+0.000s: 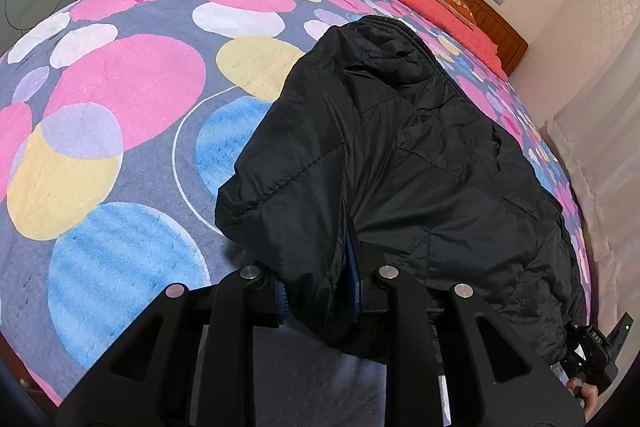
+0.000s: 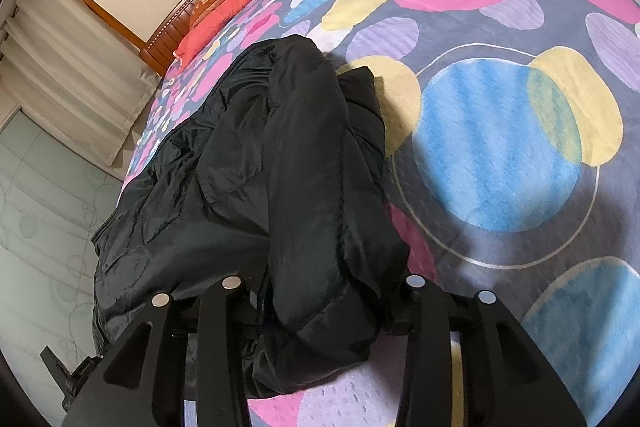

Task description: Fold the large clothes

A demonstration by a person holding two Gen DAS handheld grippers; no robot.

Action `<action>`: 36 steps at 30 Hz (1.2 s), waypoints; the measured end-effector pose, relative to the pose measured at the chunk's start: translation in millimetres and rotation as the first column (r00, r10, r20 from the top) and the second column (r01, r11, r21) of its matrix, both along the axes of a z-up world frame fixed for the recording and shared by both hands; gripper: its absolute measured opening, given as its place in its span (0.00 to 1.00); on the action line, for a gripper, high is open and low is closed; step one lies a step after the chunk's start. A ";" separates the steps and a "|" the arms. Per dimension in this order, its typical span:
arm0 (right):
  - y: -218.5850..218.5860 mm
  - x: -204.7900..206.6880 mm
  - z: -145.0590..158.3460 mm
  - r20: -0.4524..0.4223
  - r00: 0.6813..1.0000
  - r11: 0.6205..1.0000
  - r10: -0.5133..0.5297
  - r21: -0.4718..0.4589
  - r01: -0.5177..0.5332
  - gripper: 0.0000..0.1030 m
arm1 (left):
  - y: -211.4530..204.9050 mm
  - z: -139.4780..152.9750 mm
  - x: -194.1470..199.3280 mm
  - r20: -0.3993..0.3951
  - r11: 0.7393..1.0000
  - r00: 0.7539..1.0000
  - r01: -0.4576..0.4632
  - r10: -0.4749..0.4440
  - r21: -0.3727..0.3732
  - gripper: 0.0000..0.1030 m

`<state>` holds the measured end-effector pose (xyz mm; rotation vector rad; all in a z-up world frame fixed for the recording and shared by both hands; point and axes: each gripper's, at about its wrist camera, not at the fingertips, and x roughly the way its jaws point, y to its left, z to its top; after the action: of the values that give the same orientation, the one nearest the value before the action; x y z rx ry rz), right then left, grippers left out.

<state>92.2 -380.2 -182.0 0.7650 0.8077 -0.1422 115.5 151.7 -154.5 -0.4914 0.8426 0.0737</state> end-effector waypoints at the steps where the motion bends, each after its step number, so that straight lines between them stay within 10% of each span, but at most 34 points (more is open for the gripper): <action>1: -0.3 -0.8 -0.1 -0.001 1.000 1.000 -0.001 -0.001 0.001 0.40 | -0.1 -0.2 0.2 0.000 1.000 1.000 0.000 0.000 0.000 0.22; 19: -5.5 -42.7 7.1 -0.040 0.999 1.000 -0.003 0.012 0.003 0.55 | 27.8 -0.1 -24.7 -0.001 0.999 1.000 0.025 -0.025 -0.032 0.52; 28: 47.9 -62.1 35.0 -0.103 0.984 0.980 0.143 -0.124 -0.155 0.55 | 29.7 8.7 -40.6 -0.013 0.997 0.997 0.082 -0.082 0.000 0.62; 36: 128.5 -37.2 74.8 -0.077 0.942 0.885 0.326 -0.325 -0.333 0.55 | 39.6 24.0 -50.0 -0.005 0.996 0.996 0.089 -0.089 0.015 0.63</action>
<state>55.0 -251.7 -107.2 0.2970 0.8941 0.0203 65.4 191.3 -130.5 -0.4389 0.8661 -0.0004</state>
